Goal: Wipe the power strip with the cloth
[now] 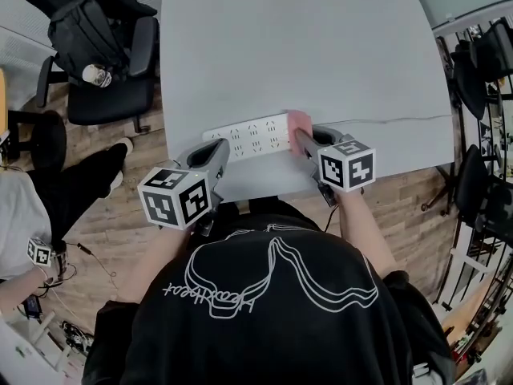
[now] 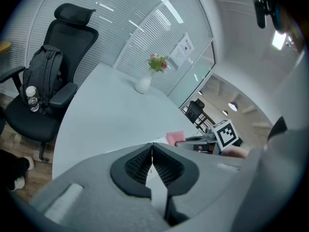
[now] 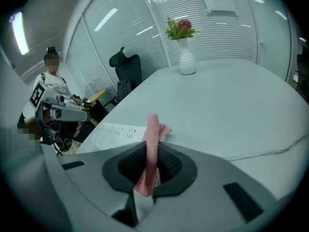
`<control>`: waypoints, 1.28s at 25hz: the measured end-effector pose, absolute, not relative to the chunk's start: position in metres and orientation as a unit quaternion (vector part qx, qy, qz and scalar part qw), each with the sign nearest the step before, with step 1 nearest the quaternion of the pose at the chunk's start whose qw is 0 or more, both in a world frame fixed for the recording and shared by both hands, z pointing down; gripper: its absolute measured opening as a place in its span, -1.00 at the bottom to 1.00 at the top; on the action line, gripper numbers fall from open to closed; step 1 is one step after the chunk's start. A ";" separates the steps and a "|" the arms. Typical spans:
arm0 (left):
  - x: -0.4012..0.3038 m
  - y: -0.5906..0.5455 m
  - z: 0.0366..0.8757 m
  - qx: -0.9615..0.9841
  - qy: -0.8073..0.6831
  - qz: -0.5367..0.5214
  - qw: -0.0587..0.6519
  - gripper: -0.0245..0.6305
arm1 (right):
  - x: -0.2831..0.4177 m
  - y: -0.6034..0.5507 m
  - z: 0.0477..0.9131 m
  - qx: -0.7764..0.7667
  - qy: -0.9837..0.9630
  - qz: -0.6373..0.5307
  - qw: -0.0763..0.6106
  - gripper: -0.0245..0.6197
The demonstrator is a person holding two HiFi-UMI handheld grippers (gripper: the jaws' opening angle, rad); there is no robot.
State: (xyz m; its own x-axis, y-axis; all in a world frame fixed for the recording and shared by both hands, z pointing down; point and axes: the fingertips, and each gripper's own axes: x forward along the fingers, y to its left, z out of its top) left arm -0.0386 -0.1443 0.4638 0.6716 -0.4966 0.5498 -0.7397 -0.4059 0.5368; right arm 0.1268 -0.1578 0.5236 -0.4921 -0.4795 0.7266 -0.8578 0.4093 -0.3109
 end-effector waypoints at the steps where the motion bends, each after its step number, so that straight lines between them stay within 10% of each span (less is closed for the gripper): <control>1: -0.038 -0.144 0.464 0.824 -0.376 0.154 0.396 -0.88 | 0.129 -0.158 0.524 0.422 -0.792 0.344 0.275 -0.77; 32: -0.128 -0.121 0.460 0.818 -0.397 0.147 0.390 -0.88 | 0.017 -0.151 0.486 0.409 -0.829 0.299 0.235 -0.79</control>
State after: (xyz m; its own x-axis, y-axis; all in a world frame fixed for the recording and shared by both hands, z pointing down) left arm -0.1279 -0.1209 0.4602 0.6418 -0.5347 0.5496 -0.7637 -0.3812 0.5210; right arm 0.0165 -0.1515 0.4864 -0.5546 -0.5373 0.6354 -0.8193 0.4862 -0.3039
